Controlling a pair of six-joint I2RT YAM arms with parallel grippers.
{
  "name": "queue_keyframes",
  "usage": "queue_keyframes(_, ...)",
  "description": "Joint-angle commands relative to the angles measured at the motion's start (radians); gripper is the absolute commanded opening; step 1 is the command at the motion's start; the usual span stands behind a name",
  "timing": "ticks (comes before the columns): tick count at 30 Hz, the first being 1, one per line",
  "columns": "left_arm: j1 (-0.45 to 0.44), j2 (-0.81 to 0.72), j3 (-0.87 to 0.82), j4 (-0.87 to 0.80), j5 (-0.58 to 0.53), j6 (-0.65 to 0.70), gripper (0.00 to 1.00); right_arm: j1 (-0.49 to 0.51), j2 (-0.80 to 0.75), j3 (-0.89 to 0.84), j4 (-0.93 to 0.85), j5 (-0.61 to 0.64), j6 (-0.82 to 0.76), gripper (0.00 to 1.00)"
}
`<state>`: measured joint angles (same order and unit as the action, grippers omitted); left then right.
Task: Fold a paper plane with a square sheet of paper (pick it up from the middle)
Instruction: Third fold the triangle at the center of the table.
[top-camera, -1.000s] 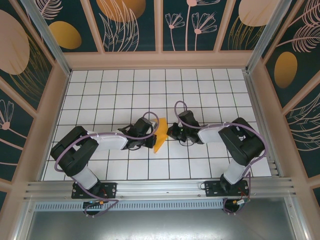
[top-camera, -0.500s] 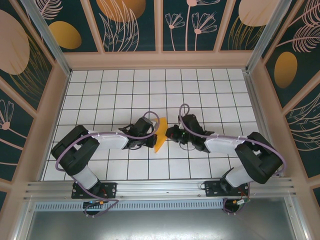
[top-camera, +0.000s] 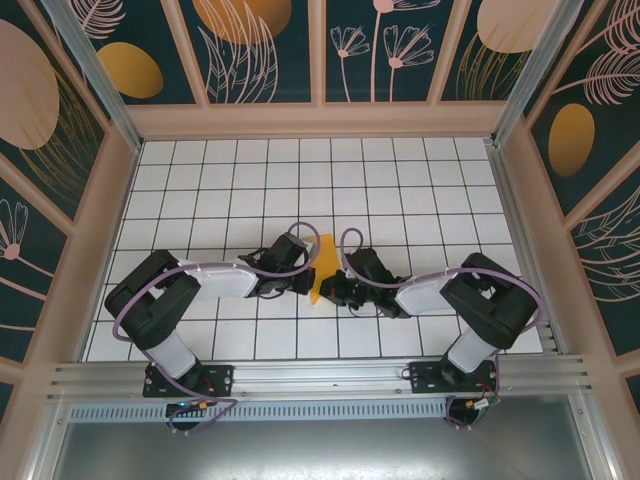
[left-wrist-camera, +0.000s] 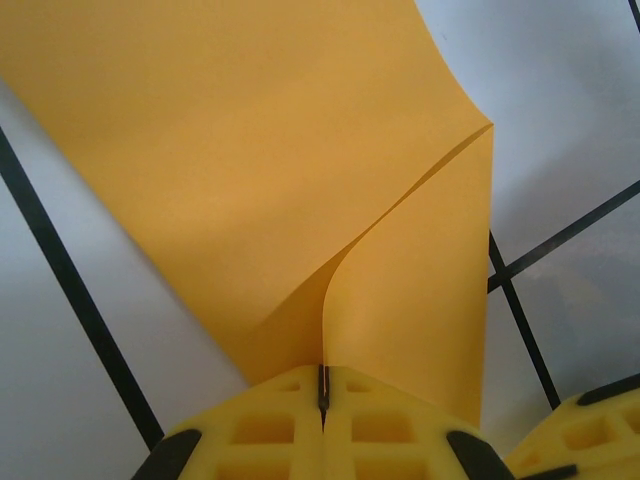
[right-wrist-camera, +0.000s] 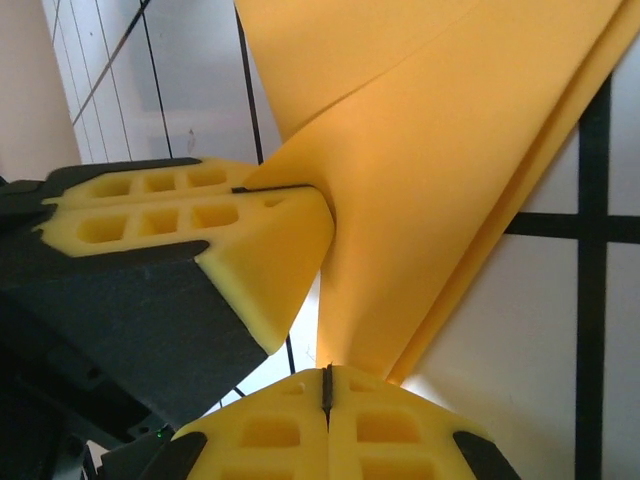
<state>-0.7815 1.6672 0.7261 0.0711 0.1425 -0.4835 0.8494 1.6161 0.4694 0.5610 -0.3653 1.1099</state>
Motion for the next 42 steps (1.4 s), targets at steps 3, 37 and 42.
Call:
queue_keyframes(3,-0.002,0.04,-0.001,-0.036,0.002,0.008,0.04,0.007,0.044,0.026,0.065,-0.04,0.014,0.0)
queue_keyframes(37,-0.002,0.078,0.006,-0.044,0.004,0.011,0.05,0.038,0.088,0.062,-0.083,-0.008,-0.016,0.0)
queue_keyframes(42,-0.002,0.077,0.006,-0.045,0.005,0.011,0.05,0.047,0.008,0.061,-0.118,0.009,-0.035,0.0)
